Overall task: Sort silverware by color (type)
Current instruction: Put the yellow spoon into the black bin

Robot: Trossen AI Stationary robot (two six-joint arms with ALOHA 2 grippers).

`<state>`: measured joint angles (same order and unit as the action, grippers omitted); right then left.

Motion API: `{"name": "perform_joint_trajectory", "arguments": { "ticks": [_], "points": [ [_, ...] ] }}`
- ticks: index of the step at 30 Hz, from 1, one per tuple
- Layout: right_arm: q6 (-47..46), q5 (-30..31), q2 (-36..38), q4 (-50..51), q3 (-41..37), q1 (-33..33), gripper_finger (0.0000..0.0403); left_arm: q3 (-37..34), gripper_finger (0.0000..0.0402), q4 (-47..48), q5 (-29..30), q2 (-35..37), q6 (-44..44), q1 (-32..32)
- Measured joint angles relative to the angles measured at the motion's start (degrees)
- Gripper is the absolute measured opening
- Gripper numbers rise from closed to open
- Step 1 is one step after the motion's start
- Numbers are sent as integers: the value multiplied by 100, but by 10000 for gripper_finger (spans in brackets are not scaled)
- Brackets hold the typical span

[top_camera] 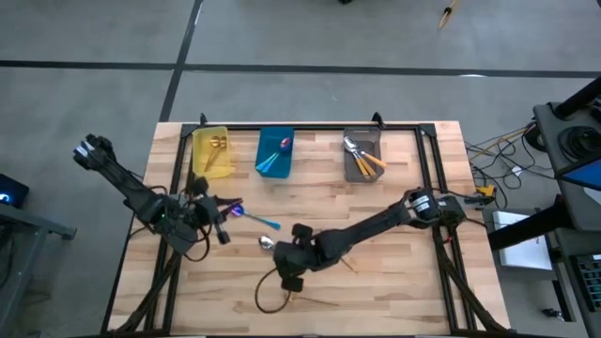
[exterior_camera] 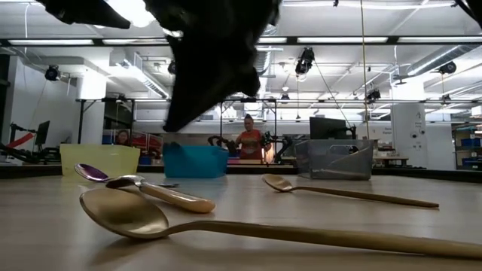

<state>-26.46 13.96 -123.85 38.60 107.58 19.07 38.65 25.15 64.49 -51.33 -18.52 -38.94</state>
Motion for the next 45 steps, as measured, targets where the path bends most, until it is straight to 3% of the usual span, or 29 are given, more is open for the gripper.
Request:
{"name": "perform_joint_trajectory", "arguments": {
  "ticks": [9, 13, 21, 29, 39, 45],
  "points": [
    [-681, -34, 181, 558, -307, 144, 9, 0, 0, -616, -300, -855, -802, 0],
    [-509, -2, 181, 392, -318, 132, 12, 0, 0, -663, -646, -1389, -1331, 0],
    [792, 195, 181, -598, -554, 389, 43, 0, 0, -938, -1395, -2645, -1823, 0],
    [536, 708, 180, -1963, -1349, 303, 76, -2, 0, -1077, -1441, -3802, -2143, -2],
    [359, 717, 179, -3397, -2000, 67, 176, -7, 0, -1277, -1425, -4005, -2406, -2],
    [397, 725, -73, -4039, -2249, -67, 198, -7, 0, -1323, -1414, -4000, -2510, -4]
  ]
}}
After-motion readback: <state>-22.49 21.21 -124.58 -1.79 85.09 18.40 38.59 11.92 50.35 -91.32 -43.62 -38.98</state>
